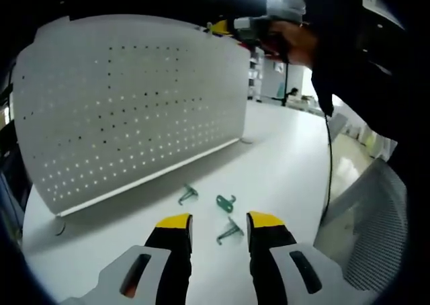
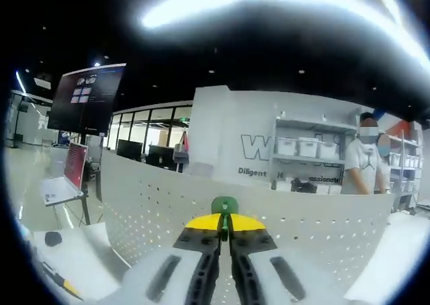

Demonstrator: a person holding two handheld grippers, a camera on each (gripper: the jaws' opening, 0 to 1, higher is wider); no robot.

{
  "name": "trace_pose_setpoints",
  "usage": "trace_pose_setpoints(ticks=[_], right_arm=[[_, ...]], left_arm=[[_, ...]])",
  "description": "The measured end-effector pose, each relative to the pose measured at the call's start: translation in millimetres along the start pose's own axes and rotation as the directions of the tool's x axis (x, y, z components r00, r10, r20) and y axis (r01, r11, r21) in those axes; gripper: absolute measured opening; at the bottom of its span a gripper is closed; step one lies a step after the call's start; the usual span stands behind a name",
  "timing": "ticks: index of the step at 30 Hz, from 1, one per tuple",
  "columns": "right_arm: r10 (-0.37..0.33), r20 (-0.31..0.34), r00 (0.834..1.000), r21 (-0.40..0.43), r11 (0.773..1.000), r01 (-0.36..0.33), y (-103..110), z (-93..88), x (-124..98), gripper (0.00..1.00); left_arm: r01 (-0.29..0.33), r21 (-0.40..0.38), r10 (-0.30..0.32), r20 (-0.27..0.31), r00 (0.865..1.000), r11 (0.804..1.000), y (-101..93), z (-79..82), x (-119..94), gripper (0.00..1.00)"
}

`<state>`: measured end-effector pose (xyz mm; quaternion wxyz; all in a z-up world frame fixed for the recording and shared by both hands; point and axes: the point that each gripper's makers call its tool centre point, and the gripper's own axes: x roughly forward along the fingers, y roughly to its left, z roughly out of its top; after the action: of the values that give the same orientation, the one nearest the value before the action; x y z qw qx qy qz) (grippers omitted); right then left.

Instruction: Insert the hook assembly into the mounting plate slot until the hook locks in place.

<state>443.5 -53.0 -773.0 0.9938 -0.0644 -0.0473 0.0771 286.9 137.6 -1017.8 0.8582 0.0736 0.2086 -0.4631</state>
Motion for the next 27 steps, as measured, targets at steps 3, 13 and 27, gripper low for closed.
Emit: trace_pose_setpoints(ticks=[3,13,27], right_arm=[[-0.019,0.001,1.0,0.006,1.0,0.019,-4.5,-3.9,7.1,0.01],[-0.055,0.002,0.998,0.063,0.997,0.055,-14.4,-21.5,23.2,0.01],[-0.059,0.002,0.998,0.088,0.994,0.059,-18.1,-32.4,37.5,0.01]], left_arm=[[0.001,-0.002,-0.001,-0.003,1.0,1.0,-0.1,-0.9,0.2,0.33],[0.001,-0.01,-0.001,-0.009,1.0,1.0,1.3,-3.0,0.7,0.33],[-0.001,-0.018,0.001,-0.03,1.0,1.0,2.4,-8.2,2.9,0.32]])
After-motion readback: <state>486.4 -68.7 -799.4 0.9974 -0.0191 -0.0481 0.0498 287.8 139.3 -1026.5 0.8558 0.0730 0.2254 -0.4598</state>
